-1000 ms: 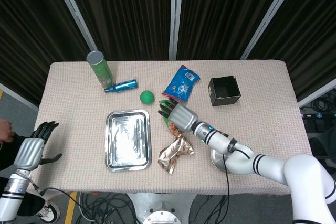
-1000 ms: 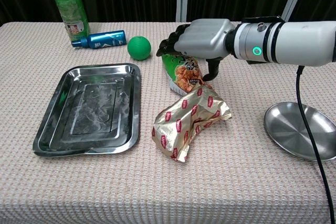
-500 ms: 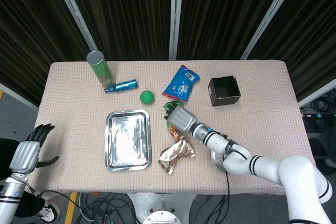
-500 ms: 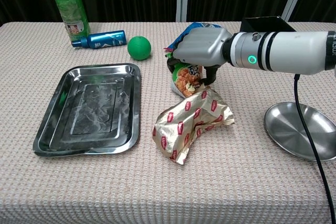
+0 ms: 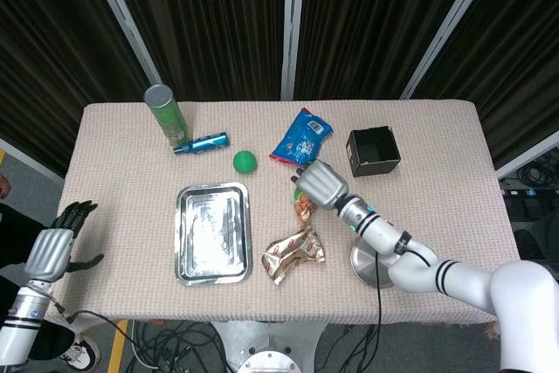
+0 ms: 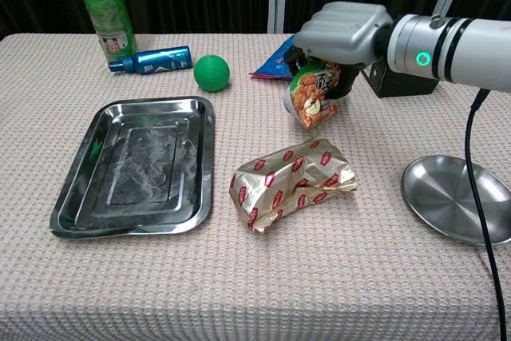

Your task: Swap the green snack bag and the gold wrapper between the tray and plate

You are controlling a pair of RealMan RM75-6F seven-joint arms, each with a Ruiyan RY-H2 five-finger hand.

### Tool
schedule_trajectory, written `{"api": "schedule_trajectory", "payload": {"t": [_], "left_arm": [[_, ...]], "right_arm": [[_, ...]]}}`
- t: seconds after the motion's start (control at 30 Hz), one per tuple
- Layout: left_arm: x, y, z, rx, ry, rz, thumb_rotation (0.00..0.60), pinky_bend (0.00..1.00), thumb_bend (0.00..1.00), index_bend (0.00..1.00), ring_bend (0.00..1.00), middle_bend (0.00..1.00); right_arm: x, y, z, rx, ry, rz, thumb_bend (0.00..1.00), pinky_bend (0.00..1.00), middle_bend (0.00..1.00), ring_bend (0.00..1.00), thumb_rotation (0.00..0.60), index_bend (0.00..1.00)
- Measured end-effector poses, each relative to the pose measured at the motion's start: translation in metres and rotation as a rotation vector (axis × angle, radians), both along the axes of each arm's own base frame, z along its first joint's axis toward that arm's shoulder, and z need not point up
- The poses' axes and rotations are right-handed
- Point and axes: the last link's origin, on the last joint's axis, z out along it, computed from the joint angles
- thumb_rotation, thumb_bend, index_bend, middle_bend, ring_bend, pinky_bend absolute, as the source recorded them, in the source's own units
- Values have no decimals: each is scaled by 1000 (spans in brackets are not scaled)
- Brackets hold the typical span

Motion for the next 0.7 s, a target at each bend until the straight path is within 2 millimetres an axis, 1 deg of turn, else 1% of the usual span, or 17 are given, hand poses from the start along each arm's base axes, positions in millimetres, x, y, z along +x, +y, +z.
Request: {"api": "schedule_trajectory", "payload": {"t": [0.07, 0.13, 0.23, 0.33, 0.4, 0.47, 0.5, 0.6, 0.7], "left_arm": [[1, 1, 0, 1, 0, -3, 600, 213, 146, 99, 28, 77], [3, 2, -1, 2, -1, -8, 600, 214, 146, 99, 29, 77], [6, 3, -2, -1, -1, -18, 600, 213, 147, 98, 28, 77], [11, 3, -4, -2, -3, -32, 600, 213, 147, 99, 28, 77], [14, 3, -4, -2, -2, -42, 600, 213, 146, 99, 28, 77], [18, 3, -5, -4, 0, -52, 600, 213, 147, 99, 28, 77], [20, 3, -5, -4, 1, -56, 600, 213, 147, 99, 28, 77], [25, 4, -4, -1, 3, -69, 600, 213, 146, 99, 28, 77], [29, 5, -4, 3, 2, -78, 600, 213, 147, 99, 29, 81]], "right_arm": [[-1, 3, 12, -17, -32, 4, 258, 555, 621, 501, 600, 738], [-2, 10, 28, -34, -67, 13, 258, 548, 622, 500, 600, 740], [-9, 27, 50, -46, -108, 23, 257, 536, 623, 496, 600, 740], [-26, 53, 70, -46, -125, 15, 258, 527, 623, 495, 600, 740], [-44, 74, 82, -45, -126, -8, 259, 525, 623, 495, 600, 740], [-59, 94, 87, -36, -132, -33, 260, 524, 623, 493, 600, 739], [-68, 108, 88, -27, -135, -49, 260, 524, 623, 492, 600, 739], [-86, 135, 89, -2, -134, -81, 260, 523, 623, 491, 600, 737], [-95, 149, 83, 25, -138, -104, 259, 522, 622, 491, 600, 736]]}}
